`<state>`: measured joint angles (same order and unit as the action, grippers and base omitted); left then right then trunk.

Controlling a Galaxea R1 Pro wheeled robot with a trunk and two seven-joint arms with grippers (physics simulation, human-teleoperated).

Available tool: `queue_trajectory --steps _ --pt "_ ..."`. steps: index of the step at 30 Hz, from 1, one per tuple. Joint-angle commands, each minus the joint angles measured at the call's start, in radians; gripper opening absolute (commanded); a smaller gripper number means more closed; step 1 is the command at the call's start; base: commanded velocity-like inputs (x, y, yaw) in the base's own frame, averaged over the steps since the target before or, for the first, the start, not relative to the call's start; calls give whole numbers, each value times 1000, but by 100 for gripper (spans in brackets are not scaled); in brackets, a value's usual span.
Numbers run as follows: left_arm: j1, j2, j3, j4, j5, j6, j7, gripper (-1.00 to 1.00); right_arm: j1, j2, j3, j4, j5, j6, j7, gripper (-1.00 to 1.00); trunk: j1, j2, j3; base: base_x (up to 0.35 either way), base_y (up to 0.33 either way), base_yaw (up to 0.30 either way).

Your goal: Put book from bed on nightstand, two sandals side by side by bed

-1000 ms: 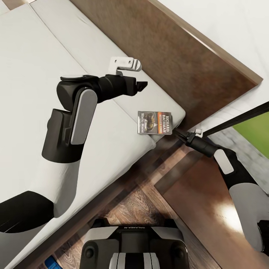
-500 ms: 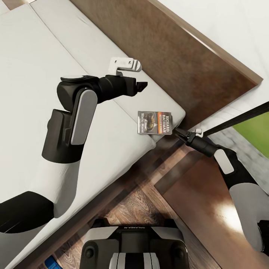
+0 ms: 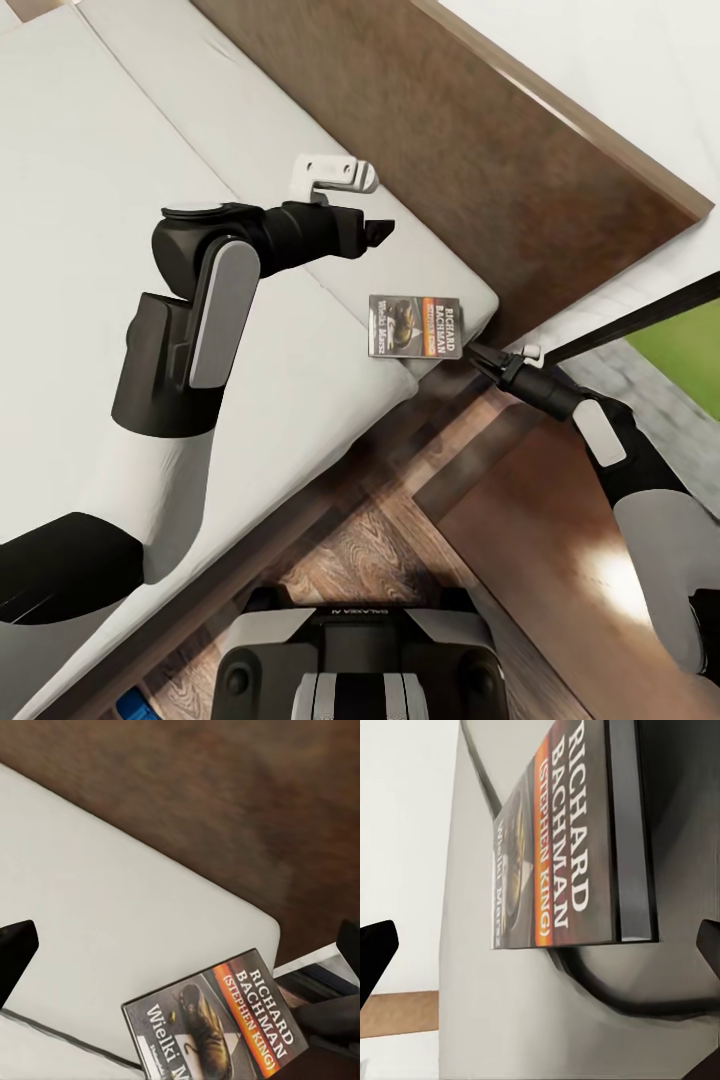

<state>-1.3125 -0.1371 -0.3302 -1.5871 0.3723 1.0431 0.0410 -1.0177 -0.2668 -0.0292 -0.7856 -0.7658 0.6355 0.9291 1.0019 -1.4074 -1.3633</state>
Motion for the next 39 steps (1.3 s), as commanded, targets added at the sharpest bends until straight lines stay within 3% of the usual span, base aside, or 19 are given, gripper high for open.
queue_trajectory --steps 1,9,39 --pt "-1 0 0 -1 5 4 4 100 0 0 -1 0 -5 6 1 100 4 -8 -4 0 0 0" --pt "1 1 0 -1 5 4 4 100 0 0 -6 -1 -2 6 1 100 35 -64 -29 0 0 0" --pt "2 1 0 -1 4 4 4 100 -1 1 1 -4 -2 4 1 100 35 -64 -29 0 0 0"
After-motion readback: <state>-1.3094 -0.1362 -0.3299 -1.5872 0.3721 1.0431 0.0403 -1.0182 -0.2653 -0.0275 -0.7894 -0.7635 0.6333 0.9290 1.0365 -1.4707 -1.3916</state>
